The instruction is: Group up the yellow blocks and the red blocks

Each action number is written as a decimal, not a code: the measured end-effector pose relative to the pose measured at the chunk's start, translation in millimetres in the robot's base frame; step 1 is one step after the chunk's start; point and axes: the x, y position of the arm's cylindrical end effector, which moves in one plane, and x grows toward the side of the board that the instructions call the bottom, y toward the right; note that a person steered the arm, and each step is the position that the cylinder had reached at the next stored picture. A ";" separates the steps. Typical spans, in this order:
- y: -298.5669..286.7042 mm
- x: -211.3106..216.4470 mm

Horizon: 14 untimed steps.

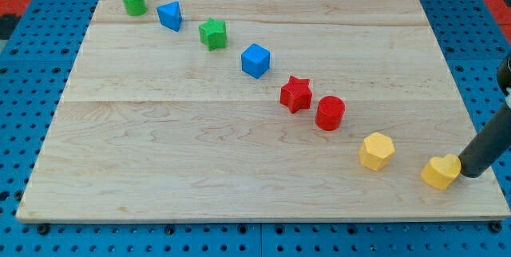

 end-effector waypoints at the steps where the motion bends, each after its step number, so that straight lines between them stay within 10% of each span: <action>1: 0.0 0.0; 5: -16.6 19.2; 8: -111.7 -59.2; 10: -57.4 -34.5; 14: -173.2 -4.9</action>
